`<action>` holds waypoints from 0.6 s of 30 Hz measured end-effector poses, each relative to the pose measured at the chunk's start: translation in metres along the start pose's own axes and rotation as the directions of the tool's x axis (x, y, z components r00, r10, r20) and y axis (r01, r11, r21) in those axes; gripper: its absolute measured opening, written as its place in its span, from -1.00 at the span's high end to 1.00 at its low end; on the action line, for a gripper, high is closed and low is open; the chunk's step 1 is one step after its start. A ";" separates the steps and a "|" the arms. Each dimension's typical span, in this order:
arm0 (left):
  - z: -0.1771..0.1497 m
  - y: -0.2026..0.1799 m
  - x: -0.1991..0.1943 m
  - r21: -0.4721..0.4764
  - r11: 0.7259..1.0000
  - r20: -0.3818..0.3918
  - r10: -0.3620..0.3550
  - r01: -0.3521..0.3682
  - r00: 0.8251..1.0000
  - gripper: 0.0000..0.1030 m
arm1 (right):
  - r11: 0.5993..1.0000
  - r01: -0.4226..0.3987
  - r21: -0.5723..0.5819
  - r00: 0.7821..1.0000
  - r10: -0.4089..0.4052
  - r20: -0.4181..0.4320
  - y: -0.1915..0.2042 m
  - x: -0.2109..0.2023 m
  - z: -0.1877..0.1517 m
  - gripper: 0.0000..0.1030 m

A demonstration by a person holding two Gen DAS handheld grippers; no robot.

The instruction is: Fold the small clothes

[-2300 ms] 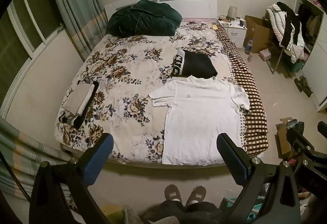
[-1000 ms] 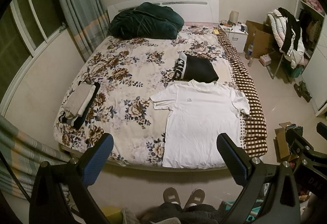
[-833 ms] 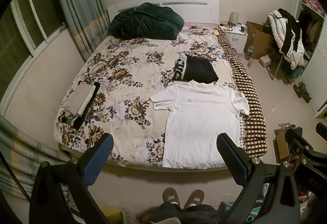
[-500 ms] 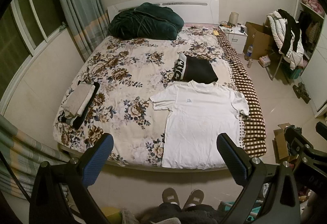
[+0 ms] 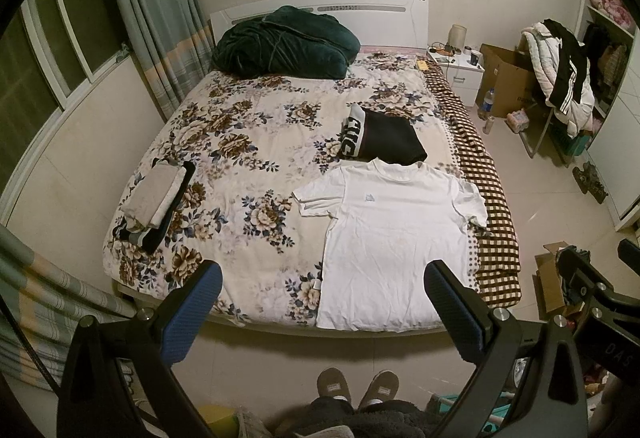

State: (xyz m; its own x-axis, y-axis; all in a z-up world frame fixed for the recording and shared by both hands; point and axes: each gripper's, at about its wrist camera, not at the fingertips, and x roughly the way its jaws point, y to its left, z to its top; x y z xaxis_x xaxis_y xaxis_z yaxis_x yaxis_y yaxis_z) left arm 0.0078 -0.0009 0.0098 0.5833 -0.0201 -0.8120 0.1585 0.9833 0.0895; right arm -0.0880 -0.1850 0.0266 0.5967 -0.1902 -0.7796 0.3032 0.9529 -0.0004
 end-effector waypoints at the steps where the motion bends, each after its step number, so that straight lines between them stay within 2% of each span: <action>1: 0.000 0.000 0.000 0.000 1.000 0.000 -0.002 0.002 1.000 -1.00 | 1.000 0.000 0.000 1.000 0.000 0.000 0.000 0.000 0.000 -1.00; 18: -0.001 0.001 0.000 -0.004 1.000 0.004 -0.003 0.003 1.000 -1.00 | 1.000 -0.002 0.000 1.000 0.002 0.003 -0.002 0.001 0.001 -1.00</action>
State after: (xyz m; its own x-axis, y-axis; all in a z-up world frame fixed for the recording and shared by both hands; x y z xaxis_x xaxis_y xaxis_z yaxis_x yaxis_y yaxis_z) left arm 0.0072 0.0007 0.0095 0.5858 -0.0238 -0.8101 0.1574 0.9839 0.0850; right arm -0.0873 -0.1870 0.0262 0.5997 -0.1896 -0.7774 0.3026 0.9531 0.0010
